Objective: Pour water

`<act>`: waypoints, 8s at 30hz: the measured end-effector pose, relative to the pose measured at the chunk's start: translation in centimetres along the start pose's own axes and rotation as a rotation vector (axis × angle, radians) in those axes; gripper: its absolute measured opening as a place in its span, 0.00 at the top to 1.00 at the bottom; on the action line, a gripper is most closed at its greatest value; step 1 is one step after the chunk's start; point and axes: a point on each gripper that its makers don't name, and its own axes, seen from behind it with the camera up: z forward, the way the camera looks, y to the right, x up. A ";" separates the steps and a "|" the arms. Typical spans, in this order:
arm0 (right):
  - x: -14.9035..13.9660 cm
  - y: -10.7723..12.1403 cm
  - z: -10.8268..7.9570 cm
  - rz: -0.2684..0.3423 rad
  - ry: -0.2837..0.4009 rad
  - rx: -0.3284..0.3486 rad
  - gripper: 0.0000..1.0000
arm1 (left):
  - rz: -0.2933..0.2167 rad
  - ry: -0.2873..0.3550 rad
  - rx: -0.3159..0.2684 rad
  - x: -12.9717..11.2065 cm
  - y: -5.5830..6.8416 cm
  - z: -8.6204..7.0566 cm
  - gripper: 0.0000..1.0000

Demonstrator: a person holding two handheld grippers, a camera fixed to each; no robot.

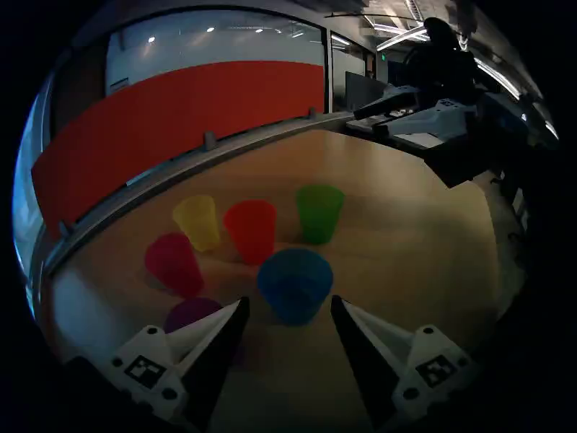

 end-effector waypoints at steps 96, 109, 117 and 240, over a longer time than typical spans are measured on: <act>-3.2 -0.4 2.2 0.027 -0.054 0.011 0.00 | -0.024 0.206 0.044 6.4 -0.8 -1.5 0.19; -4.7 -0.5 3.4 0.053 -0.077 0.016 0.00 | -0.006 0.322 0.105 8.9 -2.3 -5.1 0.19; -5.7 -0.5 4.1 0.057 -0.095 0.019 0.00 | -0.021 0.387 0.126 10.0 -3.0 -6.8 0.19; 7.0 -9.2 6.0 -0.034 0.259 0.141 0.09 | -0.083 0.549 0.220 10.0 -9.8 -13.7 0.19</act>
